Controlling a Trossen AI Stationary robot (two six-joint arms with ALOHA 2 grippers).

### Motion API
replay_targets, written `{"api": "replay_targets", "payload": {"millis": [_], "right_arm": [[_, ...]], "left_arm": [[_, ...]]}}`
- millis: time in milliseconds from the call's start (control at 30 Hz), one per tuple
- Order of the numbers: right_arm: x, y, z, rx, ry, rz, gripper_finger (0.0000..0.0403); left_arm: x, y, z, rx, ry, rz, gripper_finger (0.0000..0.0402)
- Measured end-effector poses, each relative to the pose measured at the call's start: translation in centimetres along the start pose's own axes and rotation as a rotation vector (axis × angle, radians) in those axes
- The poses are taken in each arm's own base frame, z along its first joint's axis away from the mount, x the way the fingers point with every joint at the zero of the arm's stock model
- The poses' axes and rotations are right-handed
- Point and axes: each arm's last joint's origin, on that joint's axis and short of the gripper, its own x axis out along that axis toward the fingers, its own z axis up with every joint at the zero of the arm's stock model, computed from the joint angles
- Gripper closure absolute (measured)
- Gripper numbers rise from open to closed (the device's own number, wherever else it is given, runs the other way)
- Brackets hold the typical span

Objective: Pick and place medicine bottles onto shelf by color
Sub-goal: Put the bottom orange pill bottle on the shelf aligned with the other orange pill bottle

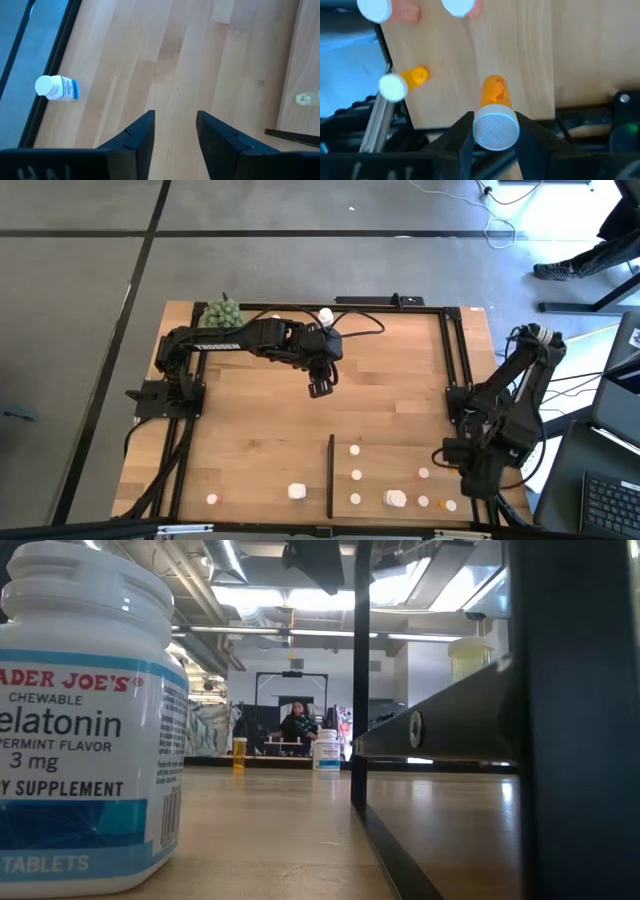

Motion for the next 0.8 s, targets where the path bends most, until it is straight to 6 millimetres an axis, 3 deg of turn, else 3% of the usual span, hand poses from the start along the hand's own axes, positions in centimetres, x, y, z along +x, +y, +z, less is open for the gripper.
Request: {"api": "replay_targets", "payload": {"millis": [233,367,800], "right_arm": [[2.9,1.8,0.6,-0.002,0.008,0.019,0.0281],[4.4,1.6,0.5,0.014,0.066,0.007,0.0281],[5.9,1.0,0.4,0.019,0.080,0.006,0.0281]], "left_arm": [[0.0,-0.2,0.0,0.004,0.000,-0.003,0.0264],[-0.1,-0.3,0.0,0.006,-0.001,-0.005,0.0264],[0.0,-0.3,0.0,0.006,-0.001,-0.006,0.0264]]}}
